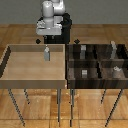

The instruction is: Place the milk carton into the appropriate compartment.

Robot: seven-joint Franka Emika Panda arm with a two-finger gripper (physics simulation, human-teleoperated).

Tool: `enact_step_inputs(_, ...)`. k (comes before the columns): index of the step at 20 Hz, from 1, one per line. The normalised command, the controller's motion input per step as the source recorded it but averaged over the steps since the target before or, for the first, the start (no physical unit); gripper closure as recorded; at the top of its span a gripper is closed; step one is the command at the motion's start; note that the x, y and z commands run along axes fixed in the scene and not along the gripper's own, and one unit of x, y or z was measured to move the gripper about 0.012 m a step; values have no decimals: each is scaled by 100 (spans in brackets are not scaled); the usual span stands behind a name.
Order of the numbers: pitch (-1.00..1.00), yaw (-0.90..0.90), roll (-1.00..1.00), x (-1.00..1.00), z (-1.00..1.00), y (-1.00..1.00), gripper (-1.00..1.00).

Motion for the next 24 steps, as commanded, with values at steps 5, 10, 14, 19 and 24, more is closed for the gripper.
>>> enact_step_inputs(5,0,0,0,0,0,0,-100)
enact_step_inputs(10,0,0,0,0,0,-60,-100)
enact_step_inputs(14,0,0,0,0,0,25,-100)
enact_step_inputs(19,0,0,0,80,0,0,-100)
enact_step_inputs(24,0,0,0,20,-60,0,-100)
